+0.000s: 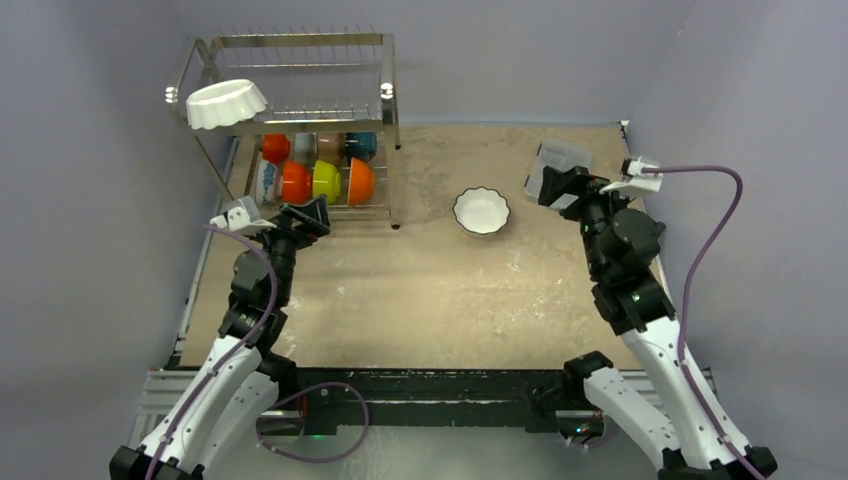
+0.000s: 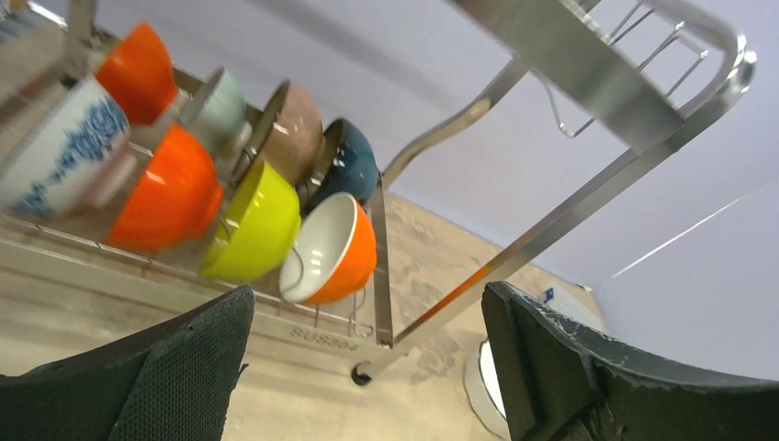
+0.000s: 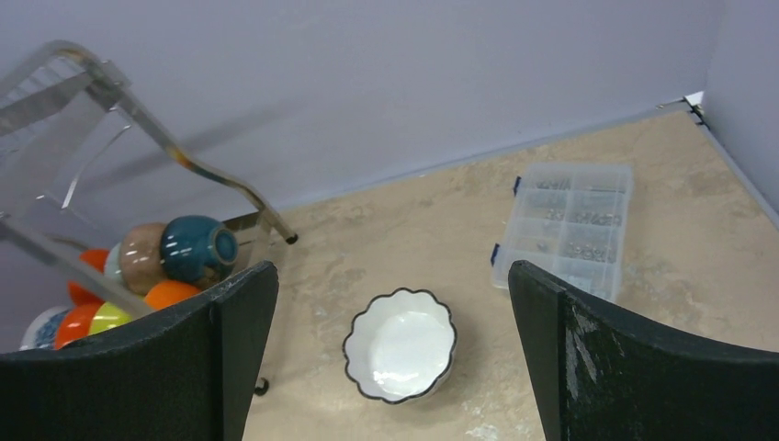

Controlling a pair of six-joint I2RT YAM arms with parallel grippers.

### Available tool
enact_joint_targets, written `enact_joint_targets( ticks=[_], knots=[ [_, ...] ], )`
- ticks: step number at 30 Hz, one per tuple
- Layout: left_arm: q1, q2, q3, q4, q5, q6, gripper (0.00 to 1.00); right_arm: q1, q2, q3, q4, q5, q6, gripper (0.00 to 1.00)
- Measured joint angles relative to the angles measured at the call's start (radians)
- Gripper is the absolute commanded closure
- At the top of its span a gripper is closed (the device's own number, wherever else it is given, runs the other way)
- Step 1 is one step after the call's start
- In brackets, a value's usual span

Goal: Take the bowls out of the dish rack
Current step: Pick up the bowl from the dish rack.

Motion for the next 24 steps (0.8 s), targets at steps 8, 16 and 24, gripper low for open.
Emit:
enact_joint_targets(
  ticks=[8, 16, 24],
  knots=[
    [0.009, 0.097, -0.085, 0.206, 0.021, -0.169, 0.08, 0.038, -0.108, 0.021, -0.066, 0.002, -0.032, 0.01],
    [0.244, 0.195, -0.086, 0.407, 0.129, -0.368, 0.11, 0.046, -0.162, 0.064, -0.133, 0.005, -0.084, 0.01],
    [0.498, 0.245, -0.079, 0.569, 0.269, -0.601, 0.12, 0.072, -0.194, 0.049, -0.134, 0.011, -0.121, 0.01]
  ],
)
